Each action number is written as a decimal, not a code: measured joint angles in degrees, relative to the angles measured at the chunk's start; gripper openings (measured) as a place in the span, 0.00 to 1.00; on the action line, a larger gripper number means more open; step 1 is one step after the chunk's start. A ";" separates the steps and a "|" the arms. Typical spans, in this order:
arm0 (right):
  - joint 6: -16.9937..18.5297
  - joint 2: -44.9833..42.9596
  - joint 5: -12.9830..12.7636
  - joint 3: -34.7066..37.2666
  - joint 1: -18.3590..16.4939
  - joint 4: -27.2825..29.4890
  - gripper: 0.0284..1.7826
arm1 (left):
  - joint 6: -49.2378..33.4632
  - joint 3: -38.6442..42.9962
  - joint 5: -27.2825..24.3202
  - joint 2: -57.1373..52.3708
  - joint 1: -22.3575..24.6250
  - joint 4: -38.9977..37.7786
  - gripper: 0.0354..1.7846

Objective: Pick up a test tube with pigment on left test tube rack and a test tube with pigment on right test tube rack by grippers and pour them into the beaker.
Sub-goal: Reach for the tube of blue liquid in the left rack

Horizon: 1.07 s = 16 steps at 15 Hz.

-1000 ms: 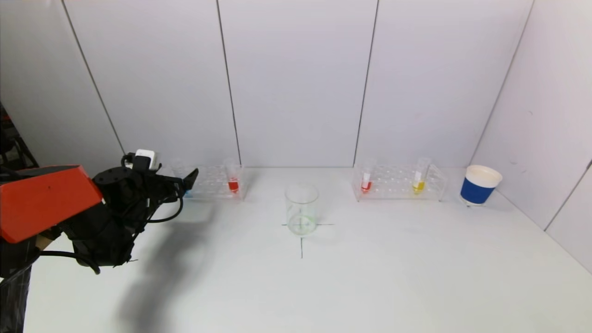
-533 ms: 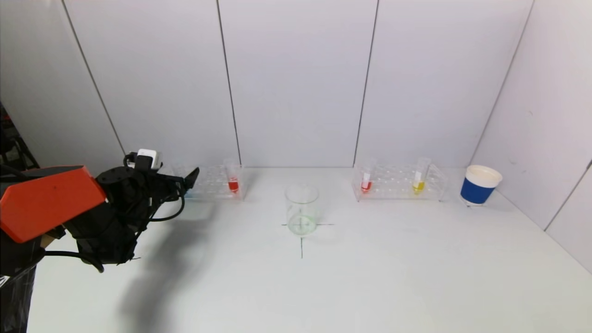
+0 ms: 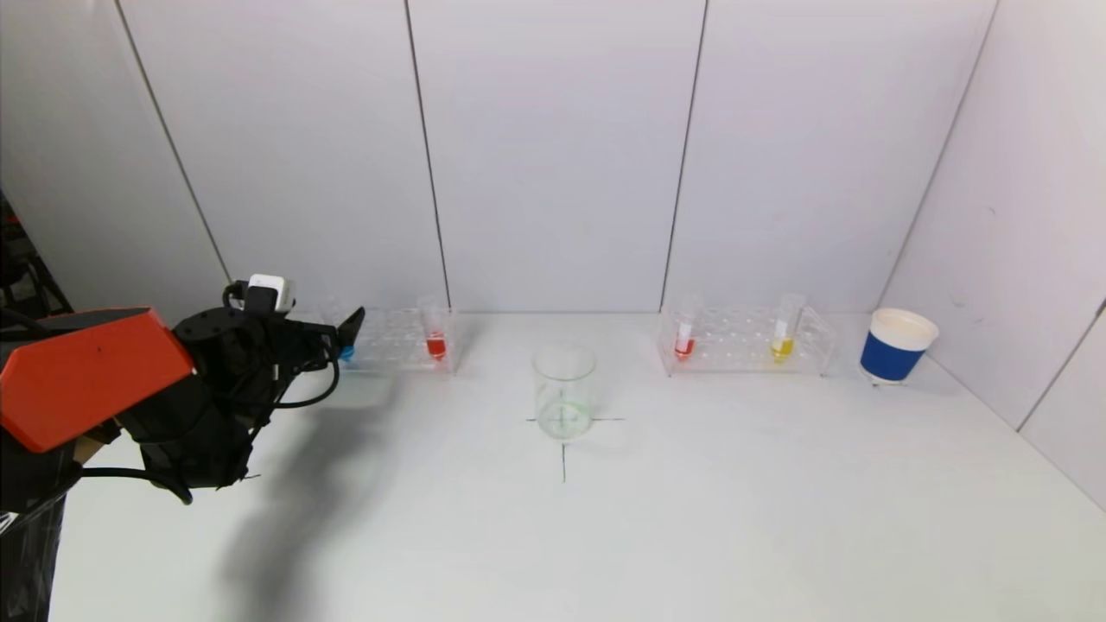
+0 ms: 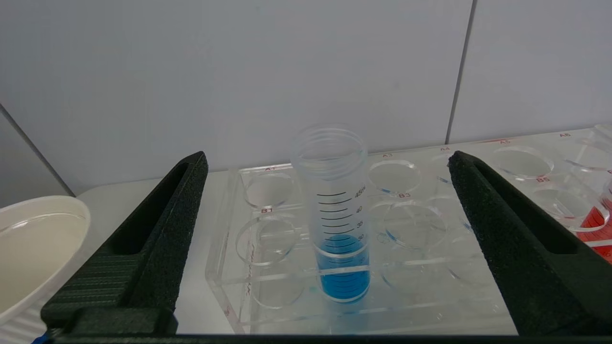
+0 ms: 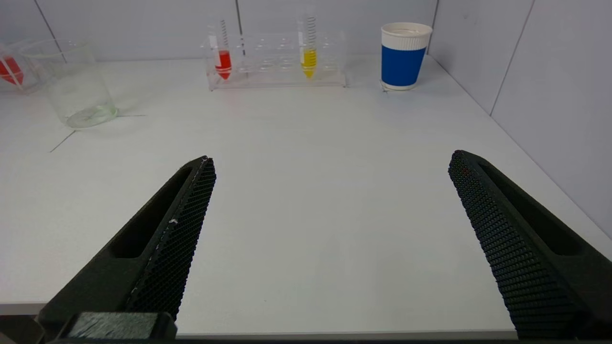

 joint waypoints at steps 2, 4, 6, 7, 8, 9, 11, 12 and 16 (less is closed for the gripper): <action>0.00 0.00 0.00 0.00 0.00 0.00 0.99 | 0.01 -0.05 -0.02 0.05 0.02 0.00 0.99; -0.02 0.00 0.00 0.00 0.00 0.00 0.99 | 0.01 -0.05 0.00 0.16 0.05 0.00 0.99; 0.00 0.00 0.00 0.00 0.00 0.00 0.99 | 0.00 -0.05 0.00 0.27 0.00 0.00 0.99; 0.00 0.00 0.00 0.00 0.00 0.00 0.99 | 0.00 -0.05 0.00 0.30 0.00 0.00 0.99; 0.00 0.00 0.00 0.00 0.00 -0.02 0.99 | 0.00 -0.05 0.00 0.35 0.00 0.00 0.99; 0.00 0.00 0.00 0.00 0.00 0.02 0.99 | 0.01 -0.05 0.00 0.39 0.00 0.00 0.99; 0.00 0.00 0.00 0.00 0.00 0.00 0.99 | 0.01 0.00 0.02 0.50 -0.02 0.00 0.99; 0.00 0.00 0.00 0.00 0.00 0.02 0.99 | 0.01 0.02 0.02 0.57 0.00 0.00 0.99; 0.00 0.00 0.00 0.00 0.00 0.00 0.99 | 0.00 0.02 0.02 0.68 -0.05 0.00 0.99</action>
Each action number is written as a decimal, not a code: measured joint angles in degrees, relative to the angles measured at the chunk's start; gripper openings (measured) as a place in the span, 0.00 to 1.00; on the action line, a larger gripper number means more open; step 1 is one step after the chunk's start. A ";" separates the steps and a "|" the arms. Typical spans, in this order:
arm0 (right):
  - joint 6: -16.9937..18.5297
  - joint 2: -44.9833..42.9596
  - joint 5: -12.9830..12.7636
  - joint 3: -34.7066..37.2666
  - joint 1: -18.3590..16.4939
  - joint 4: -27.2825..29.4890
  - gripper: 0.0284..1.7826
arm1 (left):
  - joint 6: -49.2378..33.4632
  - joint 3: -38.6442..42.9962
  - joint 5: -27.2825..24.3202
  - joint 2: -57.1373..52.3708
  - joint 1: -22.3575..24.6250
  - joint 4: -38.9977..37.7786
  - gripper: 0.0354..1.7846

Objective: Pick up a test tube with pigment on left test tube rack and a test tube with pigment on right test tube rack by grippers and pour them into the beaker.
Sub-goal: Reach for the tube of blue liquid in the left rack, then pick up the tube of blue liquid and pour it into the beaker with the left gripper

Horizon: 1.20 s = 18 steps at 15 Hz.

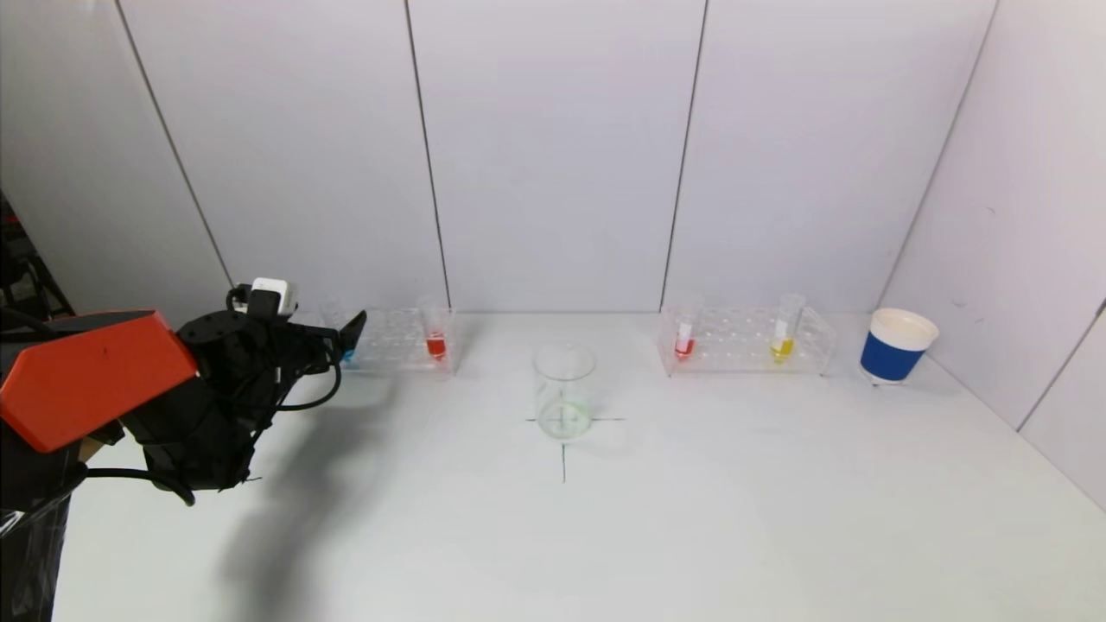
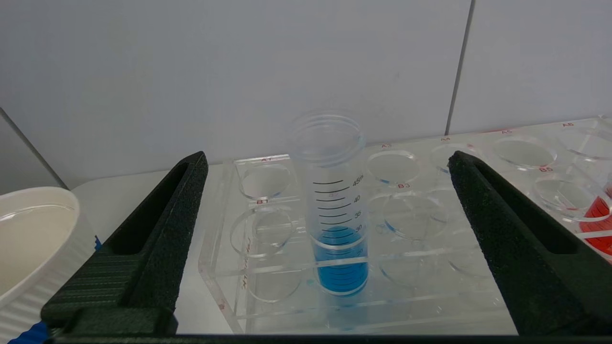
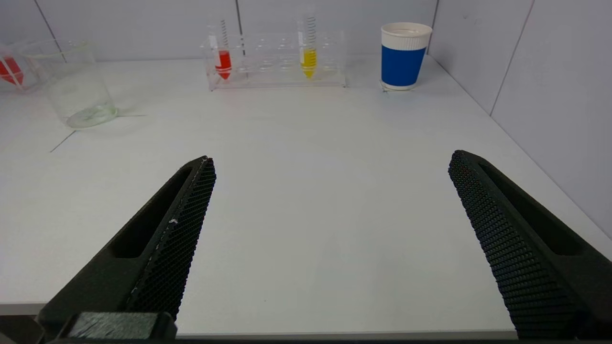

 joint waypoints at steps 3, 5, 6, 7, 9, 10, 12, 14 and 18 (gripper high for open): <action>0.00 0.00 0.00 0.00 0.00 0.00 0.99 | 0.01 0.00 -0.02 0.09 0.00 0.00 0.98; 0.00 0.00 0.00 0.00 0.00 0.00 0.99 | 0.09 0.11 -0.06 0.11 -0.01 0.00 0.91; 0.00 0.00 0.00 0.00 0.00 0.00 0.99 | 0.06 0.12 -0.09 0.11 -0.06 0.00 0.86; 0.00 0.00 0.02 0.00 0.00 0.00 0.99 | 0.04 0.15 -0.06 0.09 -0.09 0.00 0.79; 0.00 0.00 -0.02 0.00 -0.02 0.00 0.99 | 0.09 0.17 -0.09 0.09 -0.06 0.00 0.61; 0.00 0.00 0.00 0.00 -0.02 0.00 0.99 | 0.09 0.20 -0.09 0.09 -0.06 0.00 0.50; 0.00 0.00 0.00 0.00 -0.02 0.02 0.99 | 0.04 0.20 -0.09 0.09 -0.06 0.00 0.29; 0.00 0.00 0.00 0.00 0.00 0.00 0.99 | 0.00 0.20 -0.11 0.09 -0.09 0.00 0.22; 0.00 0.00 0.00 0.00 0.00 0.02 0.99 | -0.02 0.20 -0.09 0.09 -0.06 0.00 0.22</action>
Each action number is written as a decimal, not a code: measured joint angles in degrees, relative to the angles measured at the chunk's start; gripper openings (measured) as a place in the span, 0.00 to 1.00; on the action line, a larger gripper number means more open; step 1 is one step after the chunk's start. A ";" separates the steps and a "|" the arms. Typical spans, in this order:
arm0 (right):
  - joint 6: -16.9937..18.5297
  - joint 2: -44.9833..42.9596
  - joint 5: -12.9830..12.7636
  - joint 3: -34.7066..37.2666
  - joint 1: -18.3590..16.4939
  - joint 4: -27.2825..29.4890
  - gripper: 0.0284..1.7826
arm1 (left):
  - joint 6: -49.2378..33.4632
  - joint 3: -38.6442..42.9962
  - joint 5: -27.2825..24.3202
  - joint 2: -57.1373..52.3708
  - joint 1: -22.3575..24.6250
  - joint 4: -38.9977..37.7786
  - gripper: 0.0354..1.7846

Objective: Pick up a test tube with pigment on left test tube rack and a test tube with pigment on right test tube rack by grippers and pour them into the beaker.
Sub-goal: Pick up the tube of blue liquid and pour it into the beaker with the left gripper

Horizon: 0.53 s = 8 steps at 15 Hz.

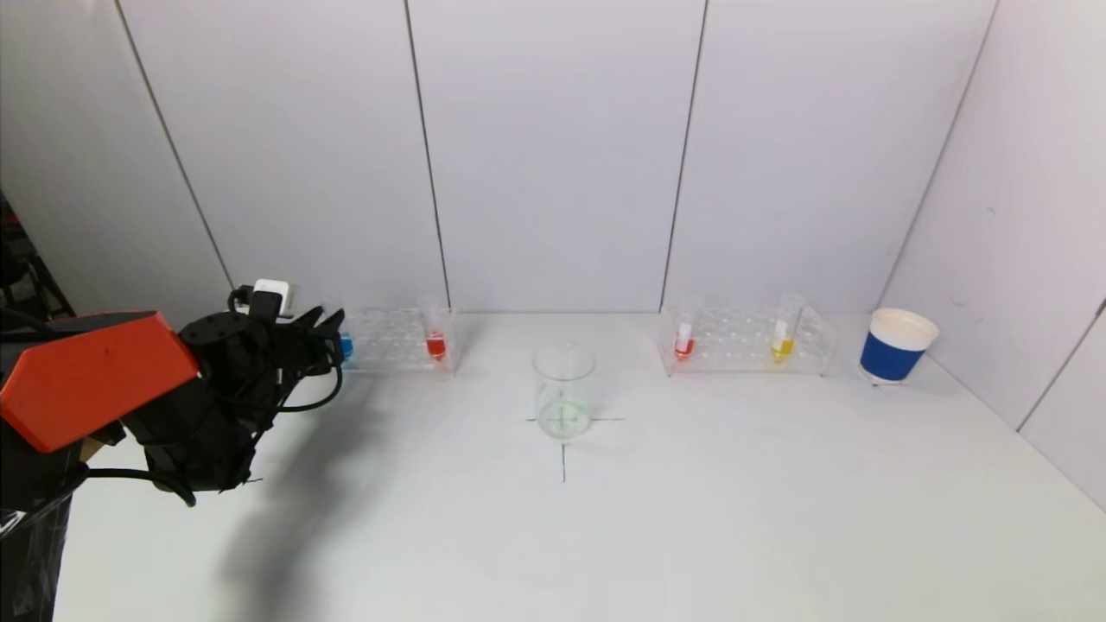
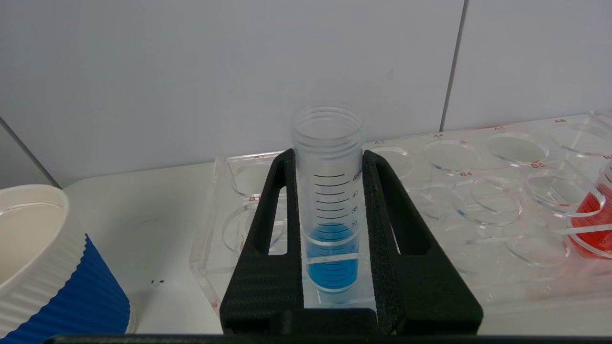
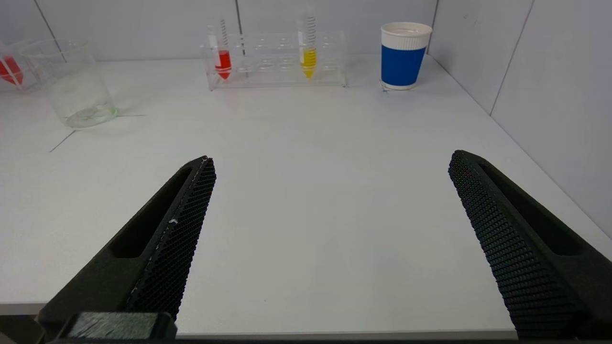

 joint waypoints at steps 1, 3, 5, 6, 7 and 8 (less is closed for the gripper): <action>0.00 0.00 0.02 0.00 0.00 -0.02 0.99 | 0.02 0.00 0.02 0.00 0.00 0.00 0.22; 0.00 0.00 0.00 0.00 0.00 0.00 0.99 | 0.02 0.00 0.02 0.00 0.00 0.00 0.22; 0.00 0.00 0.02 0.00 0.00 -0.02 0.99 | 0.02 0.00 0.04 -0.02 0.00 0.00 0.22; 0.00 0.00 0.02 0.00 0.00 -0.02 0.99 | 0.02 0.00 0.04 -0.09 0.00 0.02 0.22; 0.00 0.00 0.00 0.00 0.00 -0.02 0.99 | 0.02 0.00 0.06 -0.18 0.00 0.02 0.22; 0.00 0.00 0.00 0.00 0.00 0.00 0.99 | 0.02 0.06 0.06 -0.33 0.00 0.00 0.22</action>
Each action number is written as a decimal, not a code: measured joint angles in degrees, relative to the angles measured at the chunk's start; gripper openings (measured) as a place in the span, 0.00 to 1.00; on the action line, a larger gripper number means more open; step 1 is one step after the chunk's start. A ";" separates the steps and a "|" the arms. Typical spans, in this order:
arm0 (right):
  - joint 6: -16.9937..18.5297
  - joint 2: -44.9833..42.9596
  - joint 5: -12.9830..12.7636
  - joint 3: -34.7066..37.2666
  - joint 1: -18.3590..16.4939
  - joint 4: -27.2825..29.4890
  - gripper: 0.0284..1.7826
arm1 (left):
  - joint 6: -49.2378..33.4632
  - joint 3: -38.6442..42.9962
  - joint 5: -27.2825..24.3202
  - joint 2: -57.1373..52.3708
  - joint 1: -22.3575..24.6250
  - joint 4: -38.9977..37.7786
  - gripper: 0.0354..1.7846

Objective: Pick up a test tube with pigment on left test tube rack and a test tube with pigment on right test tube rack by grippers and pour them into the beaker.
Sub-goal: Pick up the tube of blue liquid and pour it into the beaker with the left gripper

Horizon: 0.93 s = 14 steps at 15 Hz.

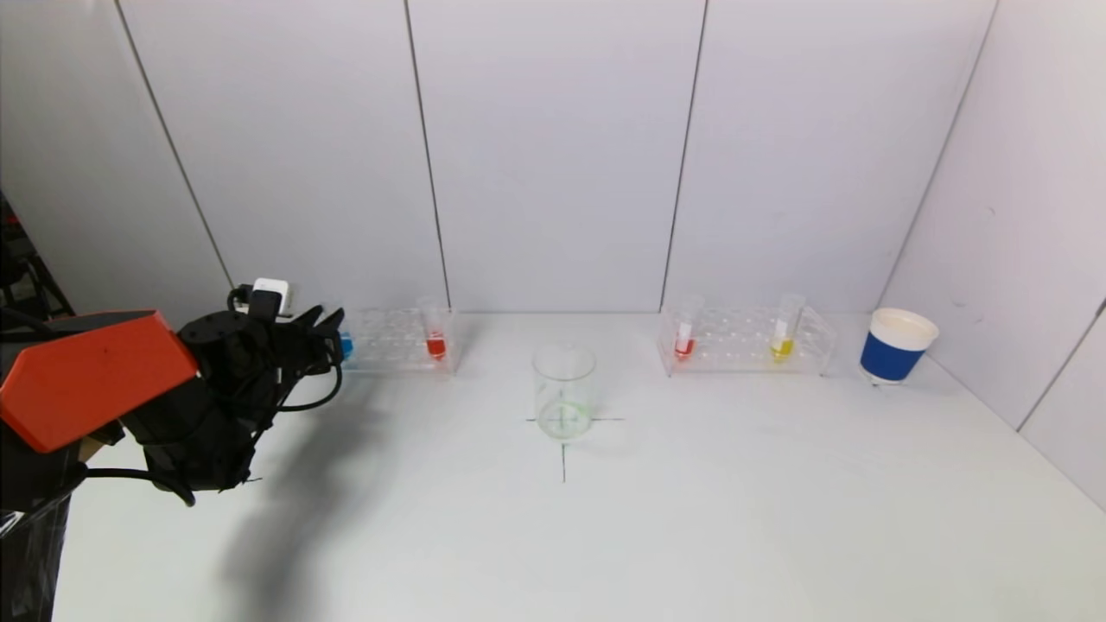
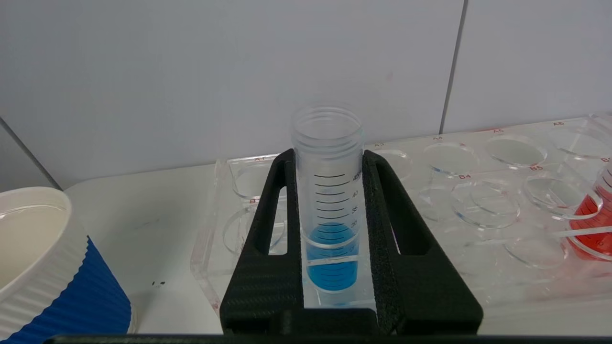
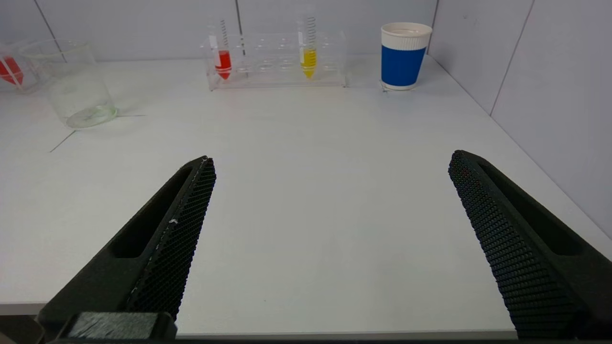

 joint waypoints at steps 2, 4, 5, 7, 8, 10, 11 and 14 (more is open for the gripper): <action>-0.02 0.00 0.00 0.00 0.00 -0.02 0.99 | -0.10 0.27 0.09 -0.59 0.00 0.00 0.22; 0.00 0.00 0.00 0.00 0.00 -0.02 0.99 | -0.05 0.33 0.11 -1.27 0.00 -0.02 0.22; 0.00 0.00 0.00 0.00 0.00 -0.02 0.99 | 0.01 0.33 0.11 -1.57 0.00 0.00 0.22; 0.00 0.00 0.02 0.00 0.00 0.00 0.99 | 0.04 0.18 0.11 -2.26 0.00 0.09 0.22; 0.00 0.00 0.00 0.00 0.00 -0.02 0.99 | 0.00 0.05 0.11 -2.62 0.00 0.52 0.22; -0.02 0.00 0.00 0.00 0.00 -0.02 0.99 | -0.05 -0.23 0.00 -3.56 0.00 1.99 0.22; 0.00 0.00 0.00 0.00 0.00 0.00 0.99 | -0.05 -0.33 0.00 -4.13 0.00 2.43 0.22; -0.02 0.00 0.00 0.00 0.00 0.00 0.99 | -0.10 -0.55 0.02 -5.97 -0.22 4.13 0.22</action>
